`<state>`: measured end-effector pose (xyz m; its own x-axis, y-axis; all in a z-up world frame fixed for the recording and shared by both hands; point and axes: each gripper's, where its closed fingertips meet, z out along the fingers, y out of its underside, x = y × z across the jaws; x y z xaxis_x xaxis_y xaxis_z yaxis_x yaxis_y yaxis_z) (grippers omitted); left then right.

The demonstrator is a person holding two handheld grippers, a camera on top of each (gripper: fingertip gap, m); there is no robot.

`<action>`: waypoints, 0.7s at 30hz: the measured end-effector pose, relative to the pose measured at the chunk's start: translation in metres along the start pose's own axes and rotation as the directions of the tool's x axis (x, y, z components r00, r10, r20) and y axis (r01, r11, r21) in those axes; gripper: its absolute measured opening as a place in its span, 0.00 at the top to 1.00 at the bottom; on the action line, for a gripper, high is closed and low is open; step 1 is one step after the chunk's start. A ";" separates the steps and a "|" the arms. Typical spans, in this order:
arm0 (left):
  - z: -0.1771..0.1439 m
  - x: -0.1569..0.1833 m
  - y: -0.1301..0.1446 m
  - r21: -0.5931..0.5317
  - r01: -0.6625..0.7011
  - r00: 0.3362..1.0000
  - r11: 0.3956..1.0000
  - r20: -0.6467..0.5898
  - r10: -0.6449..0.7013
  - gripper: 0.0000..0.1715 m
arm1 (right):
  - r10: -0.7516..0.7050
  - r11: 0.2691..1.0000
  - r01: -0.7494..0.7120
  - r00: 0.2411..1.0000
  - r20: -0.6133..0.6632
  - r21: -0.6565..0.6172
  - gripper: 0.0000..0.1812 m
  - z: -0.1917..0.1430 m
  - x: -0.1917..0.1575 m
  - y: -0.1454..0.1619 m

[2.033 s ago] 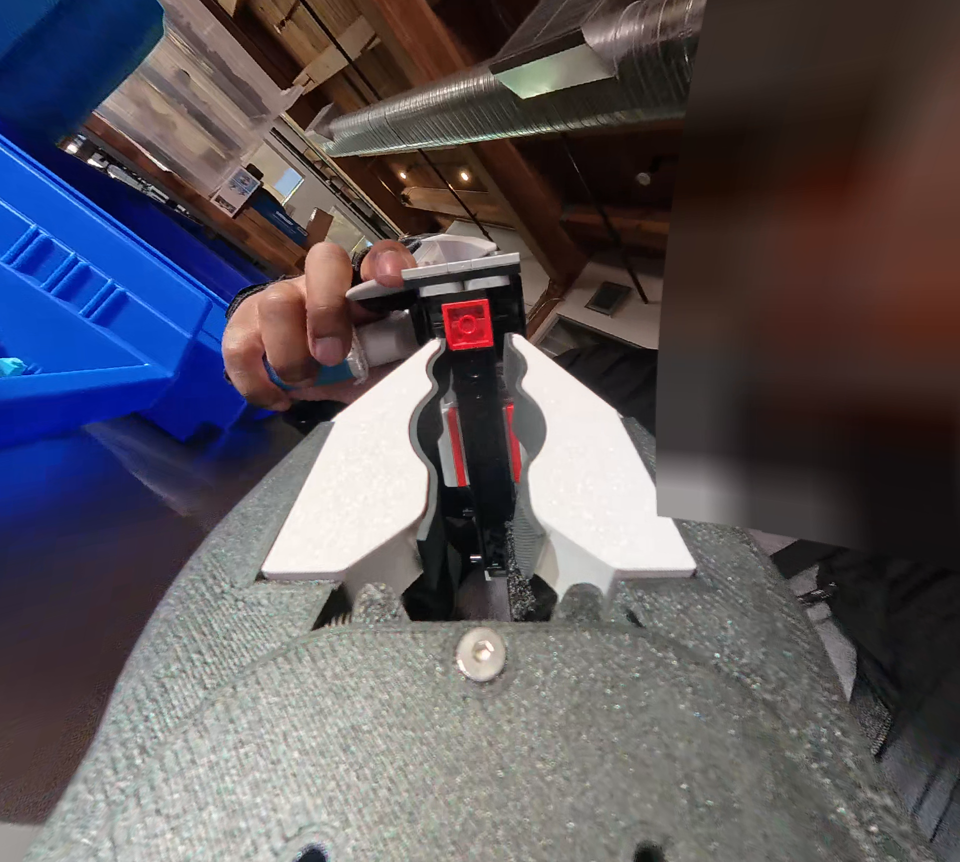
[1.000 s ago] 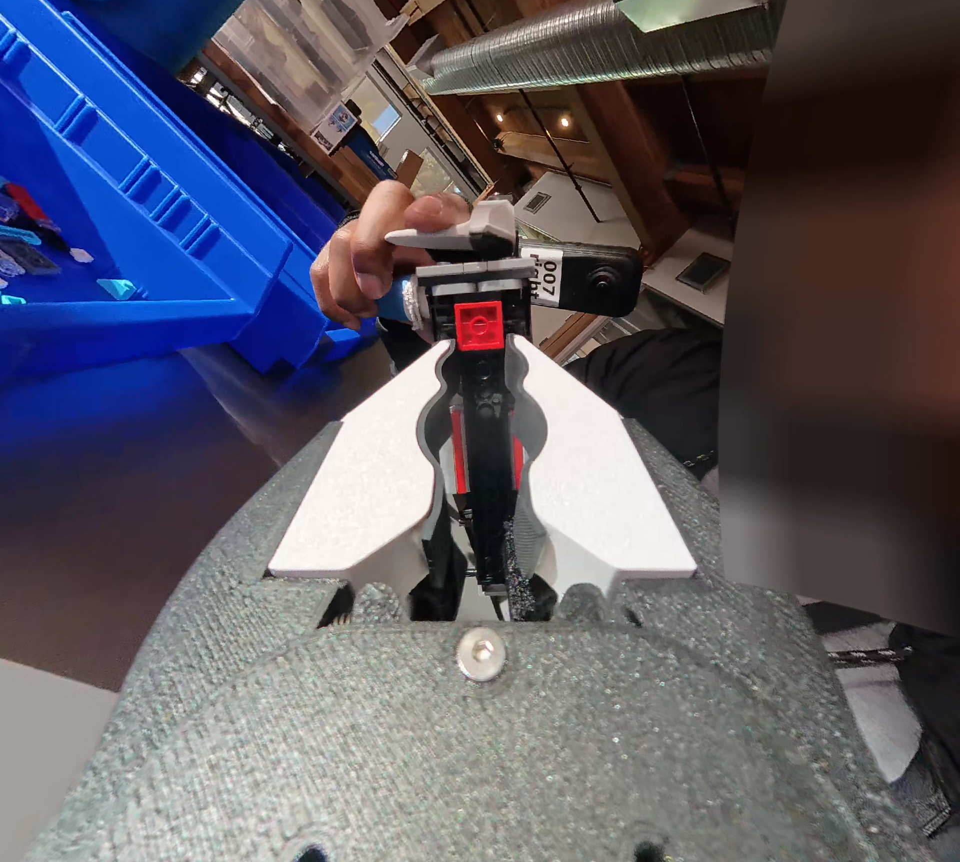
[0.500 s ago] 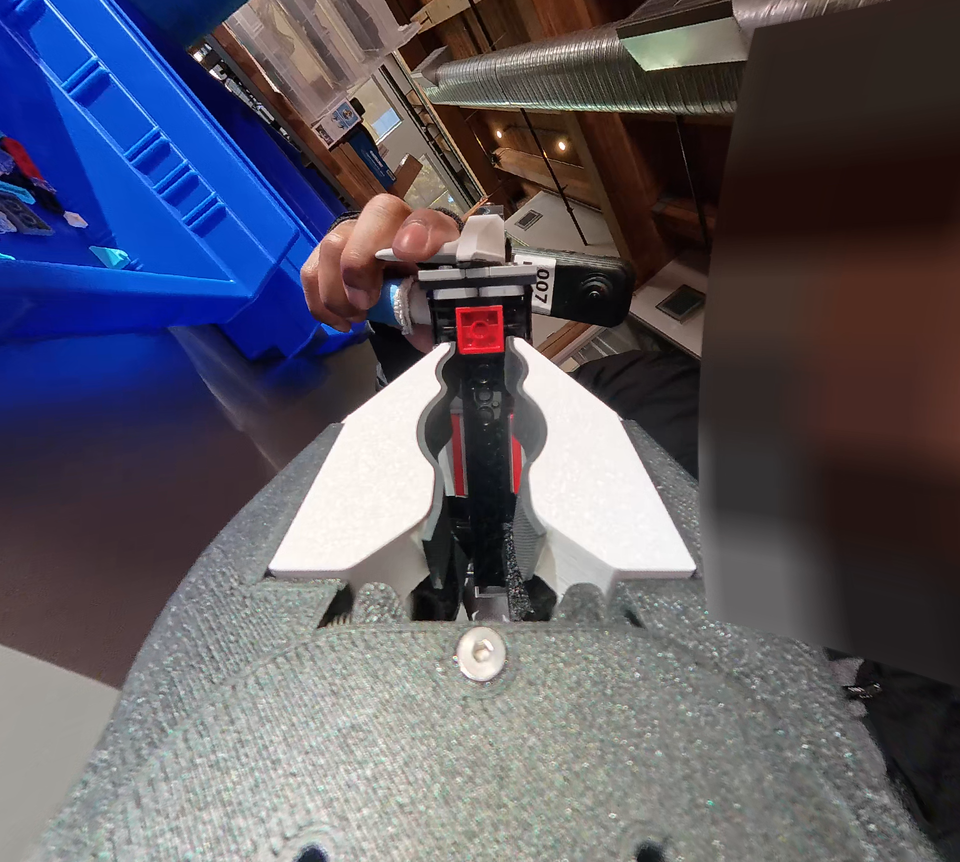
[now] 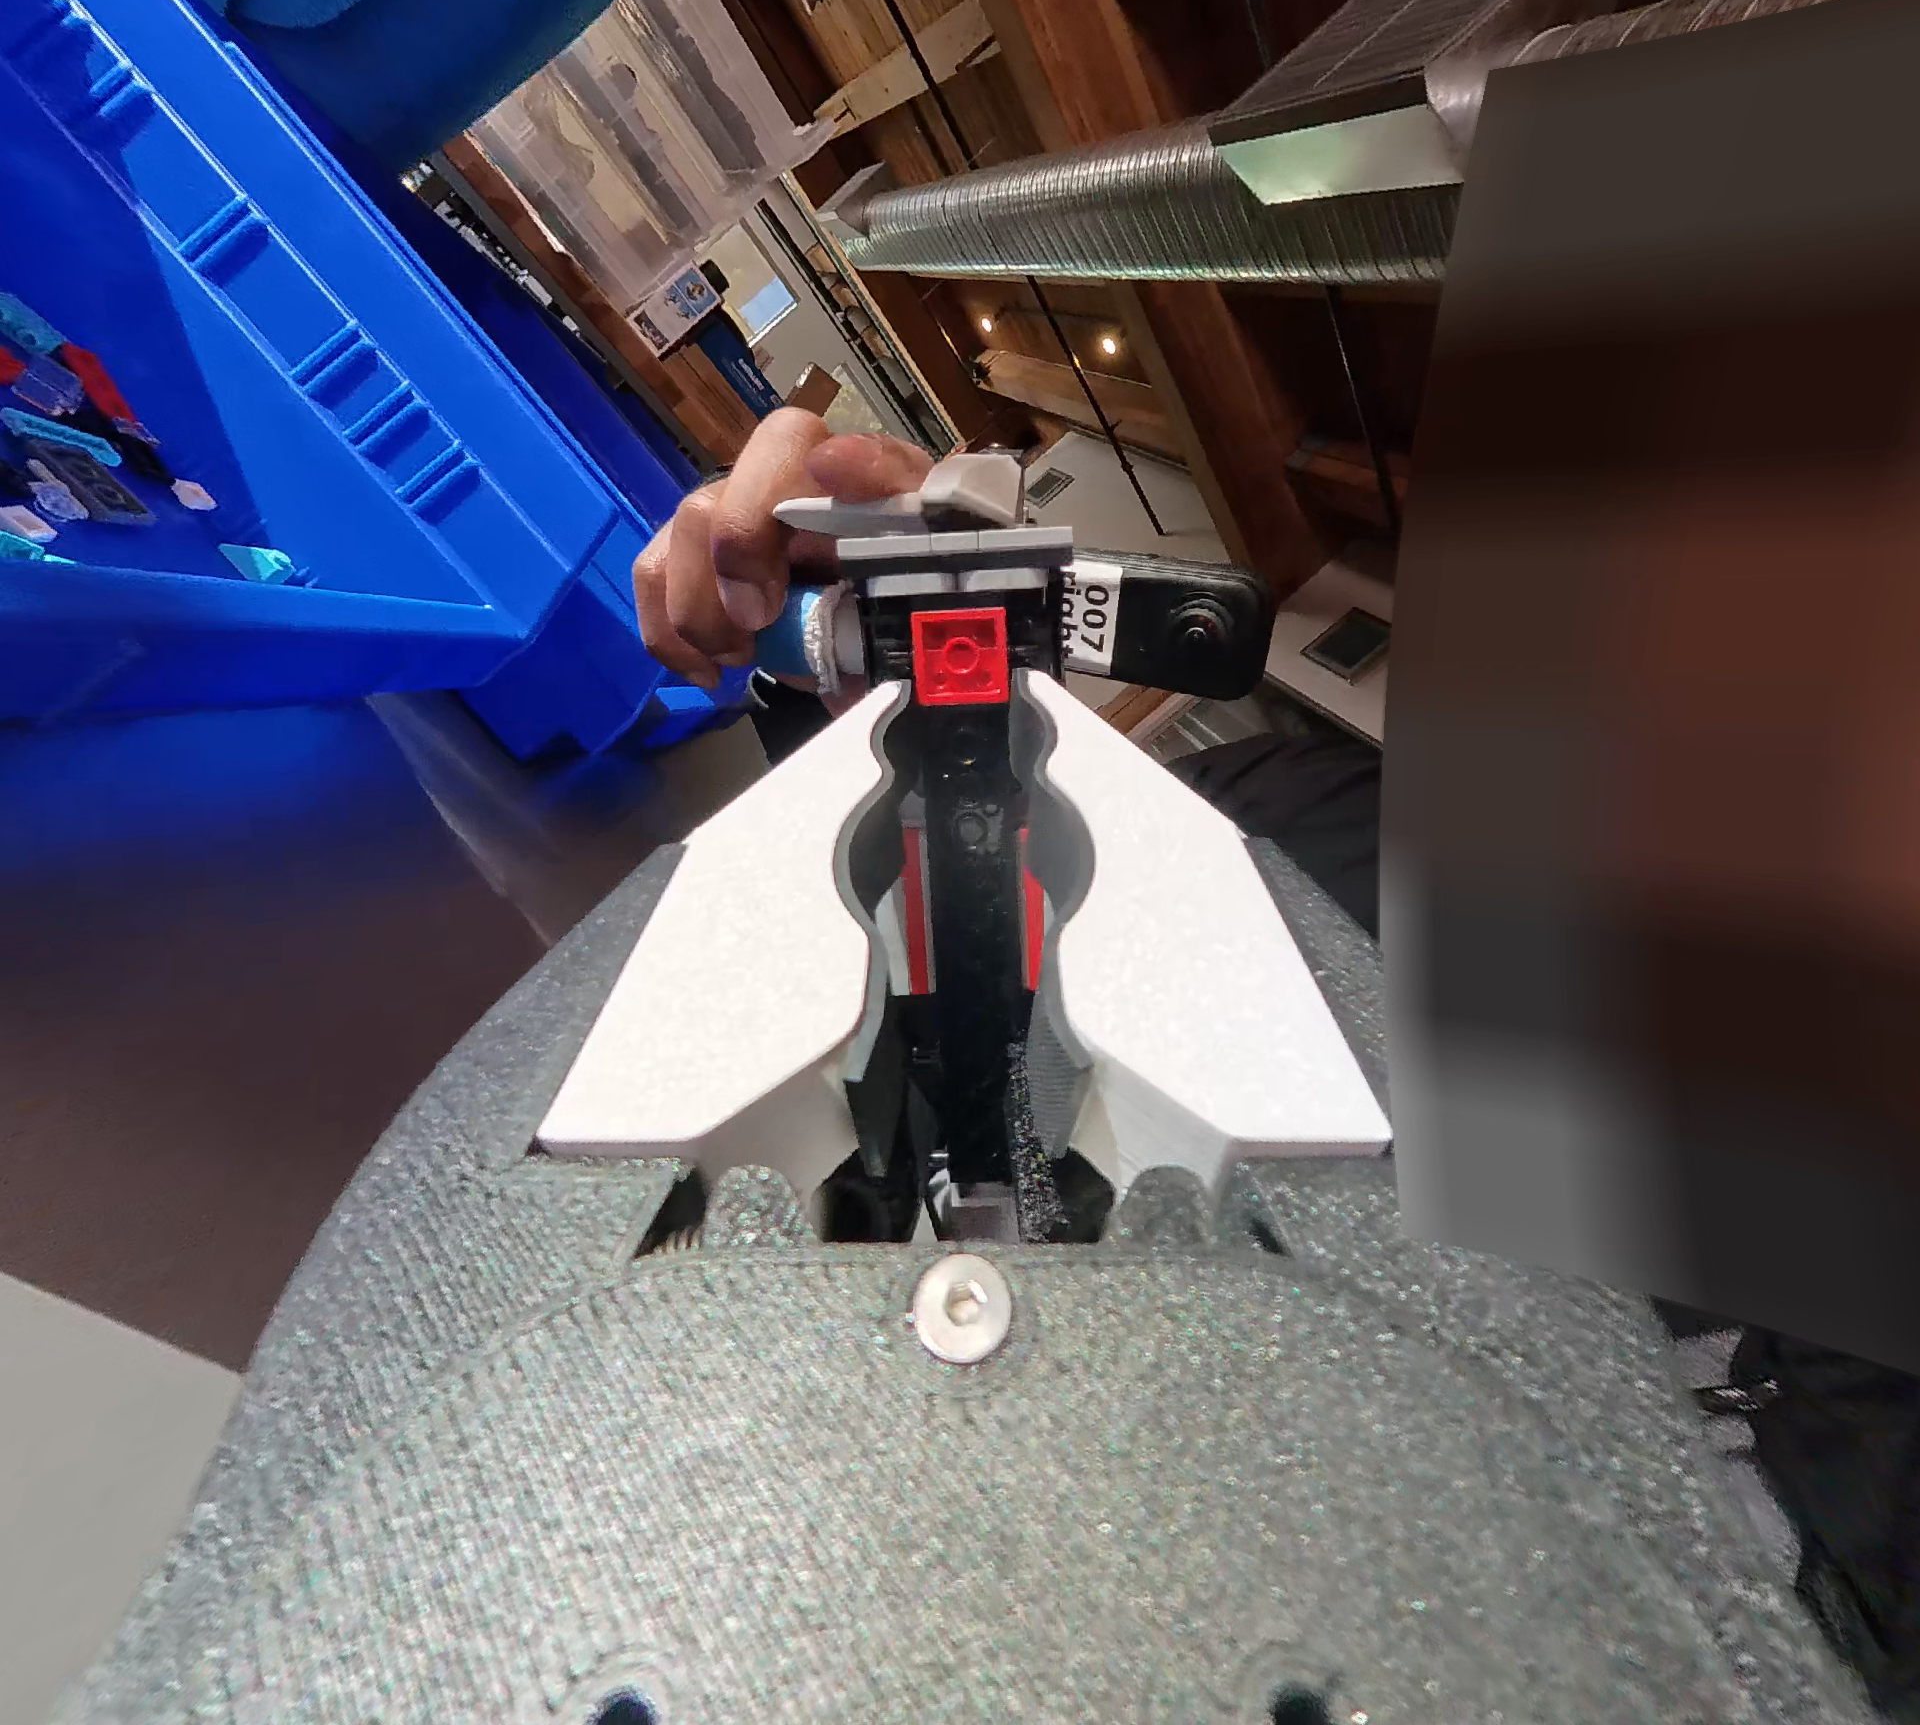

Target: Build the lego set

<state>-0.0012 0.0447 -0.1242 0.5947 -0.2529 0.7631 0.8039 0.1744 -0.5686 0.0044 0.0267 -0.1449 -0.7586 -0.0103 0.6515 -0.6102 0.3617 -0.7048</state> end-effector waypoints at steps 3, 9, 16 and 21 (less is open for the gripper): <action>-0.002 0.002 -0.003 0.015 -0.014 1.000 1.000 -0.009 0.014 0.91 | 0.014 1.000 -0.014 1.000 -0.021 0.025 0.40 -0.009 0.008 -0.006; -0.002 0.004 -0.005 0.027 -0.027 0.999 0.999 -0.019 0.028 0.91 | -0.055 0.998 0.055 0.998 -0.017 0.006 0.46 -0.010 0.002 -0.006; -0.001 0.006 -0.006 0.034 -0.034 0.999 0.999 -0.021 0.035 0.91 | -0.055 0.998 0.056 0.998 -0.034 0.043 0.48 -0.010 0.004 -0.009; 0.000 0.006 -0.005 0.037 -0.018 0.999 0.999 -0.029 0.019 0.91 | -0.040 0.997 0.041 0.999 -0.024 0.067 0.49 -0.011 0.003 -0.011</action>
<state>-0.0018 0.0421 -0.1166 0.6092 -0.2769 0.7432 0.7931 0.2144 -0.5702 0.0113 0.0334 -0.1321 -0.7280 -0.0024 0.6856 -0.6549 0.2982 -0.6944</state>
